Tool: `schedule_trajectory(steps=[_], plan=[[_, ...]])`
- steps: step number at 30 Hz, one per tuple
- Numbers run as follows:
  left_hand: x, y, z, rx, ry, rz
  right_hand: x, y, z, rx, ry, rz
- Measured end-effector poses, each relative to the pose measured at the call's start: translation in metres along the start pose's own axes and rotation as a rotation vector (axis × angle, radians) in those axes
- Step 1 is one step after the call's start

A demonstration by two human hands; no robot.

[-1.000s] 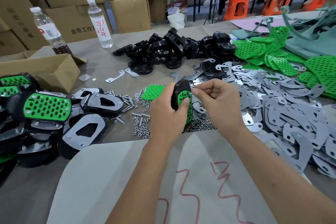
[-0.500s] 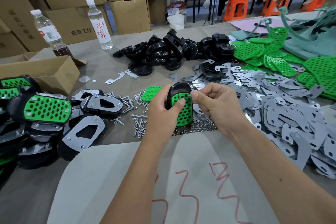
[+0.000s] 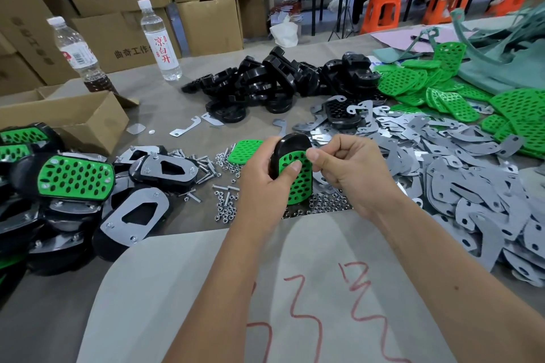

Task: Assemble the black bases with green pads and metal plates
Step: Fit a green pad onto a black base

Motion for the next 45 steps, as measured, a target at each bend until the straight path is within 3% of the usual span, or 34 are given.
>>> schedule_trajectory(steps=[8,13,17,25,31,38,42,45], plan=[[0.001,0.003,-0.001,0.042,0.03,0.012,-0.005,-0.001,-0.002,-0.014,0.039,0.0],[0.002,0.002,-0.002,0.037,0.026,0.05,-0.007,-0.007,-0.004,-0.176,-0.03,0.2],[0.003,0.003,-0.003,0.037,-0.041,0.094,-0.005,-0.003,-0.004,-0.168,-0.098,0.309],[0.014,-0.009,-0.002,-0.283,-0.302,0.23,-0.007,-0.011,-0.006,-0.04,0.083,0.437],[0.026,-0.021,-0.004,-0.501,-0.41,0.405,-0.005,-0.006,-0.003,-0.027,0.084,0.298],[0.027,-0.015,-0.009,-0.427,-0.453,0.53,-0.005,0.005,0.0,0.018,0.071,0.449],[0.031,-0.013,-0.008,-0.424,-0.441,0.464,-0.002,0.006,0.002,-0.009,0.021,0.34],[0.035,-0.015,-0.009,-0.46,-0.432,0.451,-0.006,0.009,0.002,0.016,0.087,0.323]])
Point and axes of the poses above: each hand's wrist, its own z-axis away from the middle knuckle, its own y-axis out of the palm, x = y × z, the point moved 4 cm from there along -z, towards the middle knuckle, and after that the axes turned 2 degrees about x, right-handed, at the moved point
